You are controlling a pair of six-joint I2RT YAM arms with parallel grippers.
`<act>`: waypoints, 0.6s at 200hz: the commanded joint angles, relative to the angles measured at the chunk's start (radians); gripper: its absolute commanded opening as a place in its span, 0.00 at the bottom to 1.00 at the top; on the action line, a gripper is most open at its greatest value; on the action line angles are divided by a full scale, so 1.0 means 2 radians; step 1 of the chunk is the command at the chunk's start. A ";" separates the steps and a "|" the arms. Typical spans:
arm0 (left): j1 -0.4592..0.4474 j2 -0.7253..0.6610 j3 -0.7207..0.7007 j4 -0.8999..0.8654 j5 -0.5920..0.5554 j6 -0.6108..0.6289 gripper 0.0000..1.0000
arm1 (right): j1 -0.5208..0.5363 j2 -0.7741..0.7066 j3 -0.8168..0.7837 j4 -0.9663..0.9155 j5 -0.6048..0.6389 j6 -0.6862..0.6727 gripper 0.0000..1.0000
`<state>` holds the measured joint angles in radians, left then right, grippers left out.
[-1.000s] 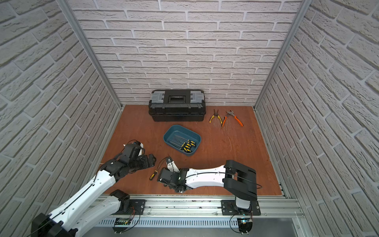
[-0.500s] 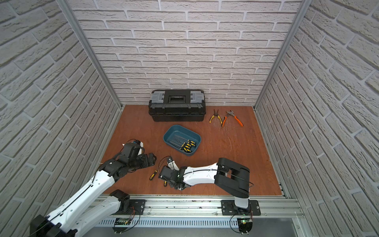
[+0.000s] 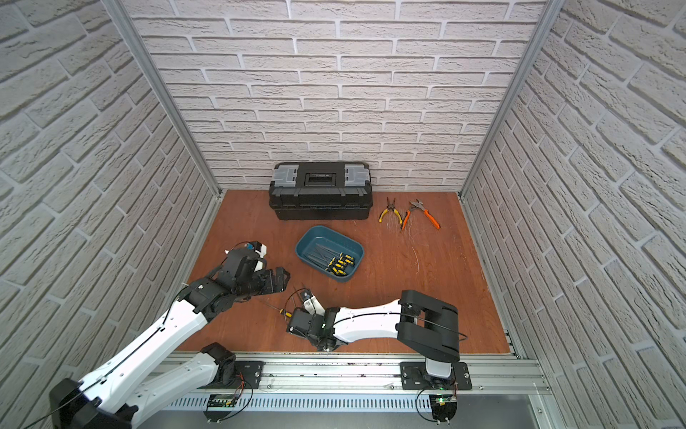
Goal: Put the file tool into the storage box
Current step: Pick up the file tool from the center of the board, then place the file tool in the storage box.
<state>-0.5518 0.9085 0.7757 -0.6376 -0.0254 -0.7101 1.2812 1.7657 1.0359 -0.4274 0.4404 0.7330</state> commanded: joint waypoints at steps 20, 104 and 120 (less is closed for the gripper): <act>-0.014 -0.006 0.026 -0.015 -0.024 -0.004 0.98 | 0.004 -0.073 -0.003 -0.018 0.021 -0.042 0.05; -0.012 -0.009 0.079 -0.042 -0.039 -0.003 0.98 | -0.014 -0.168 0.003 -0.039 0.018 -0.122 0.05; -0.012 -0.008 0.086 -0.041 -0.037 -0.004 0.98 | -0.026 -0.179 0.008 -0.042 0.012 -0.142 0.05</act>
<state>-0.5747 0.8860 0.9142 -0.7109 -0.0891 -0.7189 1.2617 1.4540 1.0359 -0.4992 0.4580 0.5320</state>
